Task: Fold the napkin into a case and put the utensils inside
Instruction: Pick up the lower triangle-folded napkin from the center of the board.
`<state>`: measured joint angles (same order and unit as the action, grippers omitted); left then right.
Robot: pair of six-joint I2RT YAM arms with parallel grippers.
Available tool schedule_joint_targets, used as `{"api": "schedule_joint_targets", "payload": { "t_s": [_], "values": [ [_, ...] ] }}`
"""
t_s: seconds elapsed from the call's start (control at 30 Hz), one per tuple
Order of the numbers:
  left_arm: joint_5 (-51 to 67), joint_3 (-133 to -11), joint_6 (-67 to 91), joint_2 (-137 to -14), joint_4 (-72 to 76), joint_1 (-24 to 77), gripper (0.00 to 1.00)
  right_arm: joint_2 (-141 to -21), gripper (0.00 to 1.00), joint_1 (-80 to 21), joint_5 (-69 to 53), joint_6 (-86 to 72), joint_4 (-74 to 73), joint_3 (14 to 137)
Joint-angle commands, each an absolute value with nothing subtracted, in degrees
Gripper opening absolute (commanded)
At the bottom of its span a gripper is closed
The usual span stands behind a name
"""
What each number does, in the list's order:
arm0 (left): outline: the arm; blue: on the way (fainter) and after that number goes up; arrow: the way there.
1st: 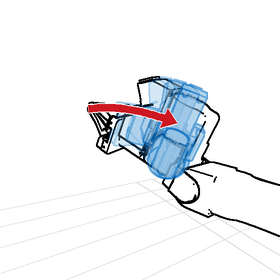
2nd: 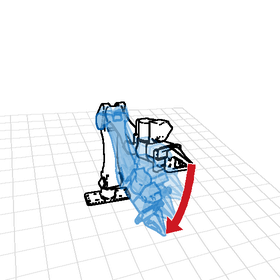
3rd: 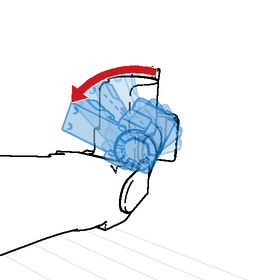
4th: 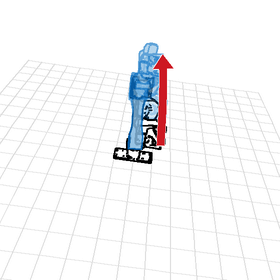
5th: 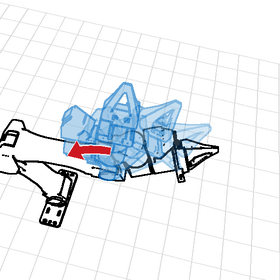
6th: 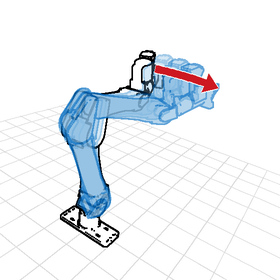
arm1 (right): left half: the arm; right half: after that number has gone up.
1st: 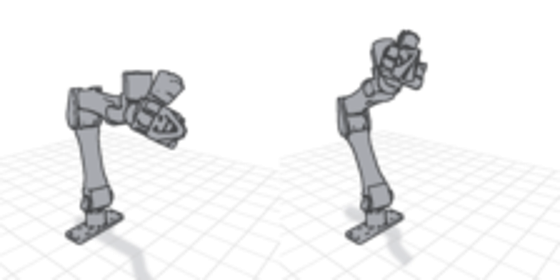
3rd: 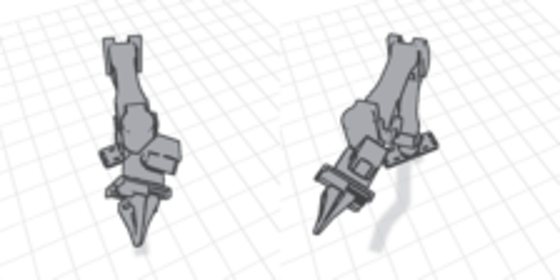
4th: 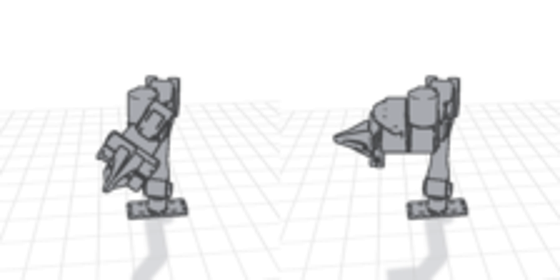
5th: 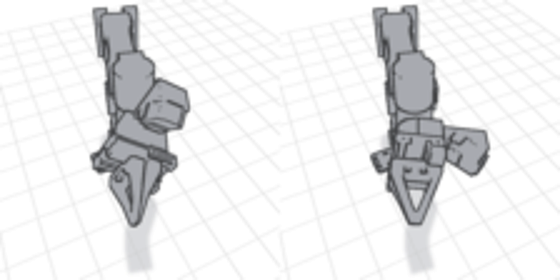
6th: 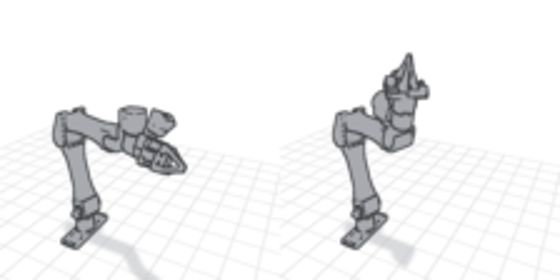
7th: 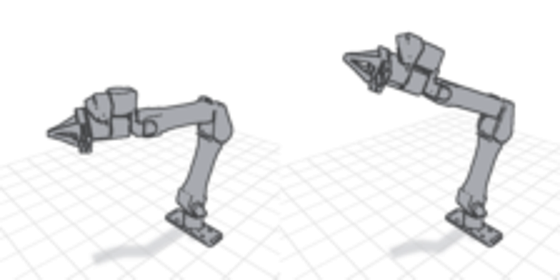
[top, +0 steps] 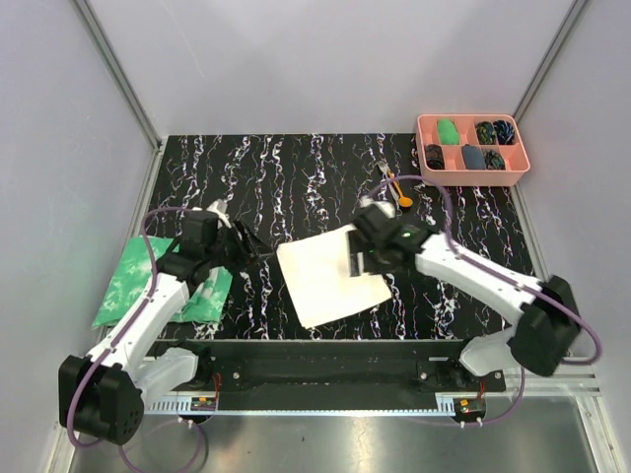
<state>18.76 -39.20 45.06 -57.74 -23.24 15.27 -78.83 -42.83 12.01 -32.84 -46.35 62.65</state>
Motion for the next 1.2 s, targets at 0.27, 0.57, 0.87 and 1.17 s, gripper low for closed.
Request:
{"api": "schedule_joint_targets", "payload": {
  "t_s": [0.27, 0.57, 0.87, 1.17],
  "values": [
    [14.94, -44.21, 43.42, -53.62, -32.78, 9.76, 0.59, -106.07, 0.60, -63.81, 1.67, -27.96, -42.63, 82.61],
    [18.45, -43.33, 42.28, -54.57, -32.17, 8.26, 0.59, -111.97, 0.63, -65.57, -0.53, -25.93, -41.83, 85.87],
    [20.39, -43.07, 42.28, -56.68, -30.41, 7.56, 0.59, -115.05, 0.55, -65.74, -0.88, -26.10, -41.75, 86.31],
    [22.24, -43.15, 41.75, -59.32, -28.83, 6.24, 0.59, -119.09, 0.49, -66.53, 2.54, -28.30, -43.06, 86.05]
  ]
}}
